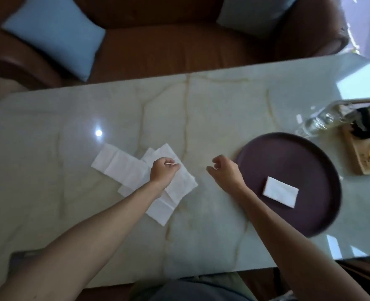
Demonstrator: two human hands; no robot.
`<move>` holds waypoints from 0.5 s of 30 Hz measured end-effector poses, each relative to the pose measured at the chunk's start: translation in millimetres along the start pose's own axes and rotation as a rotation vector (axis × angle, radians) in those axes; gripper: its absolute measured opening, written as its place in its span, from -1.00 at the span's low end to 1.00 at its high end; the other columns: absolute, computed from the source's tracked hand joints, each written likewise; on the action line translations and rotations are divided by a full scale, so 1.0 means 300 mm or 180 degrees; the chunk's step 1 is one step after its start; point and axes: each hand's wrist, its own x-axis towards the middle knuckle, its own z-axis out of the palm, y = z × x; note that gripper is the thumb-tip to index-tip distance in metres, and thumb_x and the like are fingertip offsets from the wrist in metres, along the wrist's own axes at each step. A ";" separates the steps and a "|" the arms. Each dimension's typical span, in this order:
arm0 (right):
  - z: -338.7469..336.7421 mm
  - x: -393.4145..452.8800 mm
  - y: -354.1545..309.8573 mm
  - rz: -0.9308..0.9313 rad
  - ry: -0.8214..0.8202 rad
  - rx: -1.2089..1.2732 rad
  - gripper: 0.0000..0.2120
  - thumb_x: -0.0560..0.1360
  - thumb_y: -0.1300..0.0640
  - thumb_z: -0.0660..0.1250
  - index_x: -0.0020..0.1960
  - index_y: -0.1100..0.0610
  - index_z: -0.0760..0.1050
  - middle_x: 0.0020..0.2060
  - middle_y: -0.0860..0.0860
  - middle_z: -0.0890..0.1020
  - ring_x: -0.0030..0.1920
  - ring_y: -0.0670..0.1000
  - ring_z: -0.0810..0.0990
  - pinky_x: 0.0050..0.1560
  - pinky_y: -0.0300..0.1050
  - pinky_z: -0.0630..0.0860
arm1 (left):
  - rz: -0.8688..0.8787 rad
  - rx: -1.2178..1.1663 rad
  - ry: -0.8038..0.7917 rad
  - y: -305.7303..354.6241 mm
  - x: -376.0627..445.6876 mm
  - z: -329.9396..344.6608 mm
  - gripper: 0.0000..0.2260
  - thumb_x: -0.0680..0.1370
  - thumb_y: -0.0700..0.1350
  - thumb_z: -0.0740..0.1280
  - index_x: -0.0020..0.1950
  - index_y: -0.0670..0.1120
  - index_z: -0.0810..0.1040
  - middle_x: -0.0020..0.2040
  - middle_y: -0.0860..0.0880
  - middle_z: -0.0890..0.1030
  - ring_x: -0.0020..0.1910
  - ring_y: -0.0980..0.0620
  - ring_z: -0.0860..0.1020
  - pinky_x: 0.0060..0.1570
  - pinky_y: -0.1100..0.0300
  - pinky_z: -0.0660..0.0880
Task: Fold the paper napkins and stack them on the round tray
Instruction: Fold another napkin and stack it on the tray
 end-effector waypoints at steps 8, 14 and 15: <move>0.260 0.094 -0.214 0.0038 -0.0464 -0.0105 -0.44 0.50 -0.02 0.48 0.43 0.12 0.42 0.32 0.09 0.57 0.22 0.12 0.59 0.02 -0.11 0.45 | -0.0464 -0.0779 0.0049 -0.152 0.044 -0.240 -0.79 0.49 -0.09 0.50 -0.05 -0.03 0.48 -0.11 -0.13 0.54 -0.16 -0.08 0.51 -0.12 0.06 0.50; 0.395 0.142 -0.264 0.0211 -0.0451 -0.0124 -0.47 0.50 0.08 0.49 0.39 0.17 0.42 0.17 0.11 0.60 0.04 0.07 0.58 -0.06 -0.16 0.40 | -0.0869 -0.1339 -0.0313 -0.205 0.092 -0.274 -0.70 0.51 -0.16 0.48 -0.32 -0.06 0.40 -0.39 -0.09 0.44 -0.43 0.00 0.37 -0.40 0.19 0.34; 0.407 0.144 -0.263 0.0318 -0.0438 -0.0033 -0.49 0.49 0.09 0.49 0.37 0.16 0.43 0.07 0.08 0.62 -0.06 0.03 0.59 -0.13 -0.17 0.44 | -0.0963 -0.1465 -0.0359 -0.204 0.095 -0.270 -0.74 0.51 -0.17 0.48 -0.29 -0.08 0.44 -0.35 -0.12 0.46 -0.41 0.00 0.39 -0.36 0.17 0.35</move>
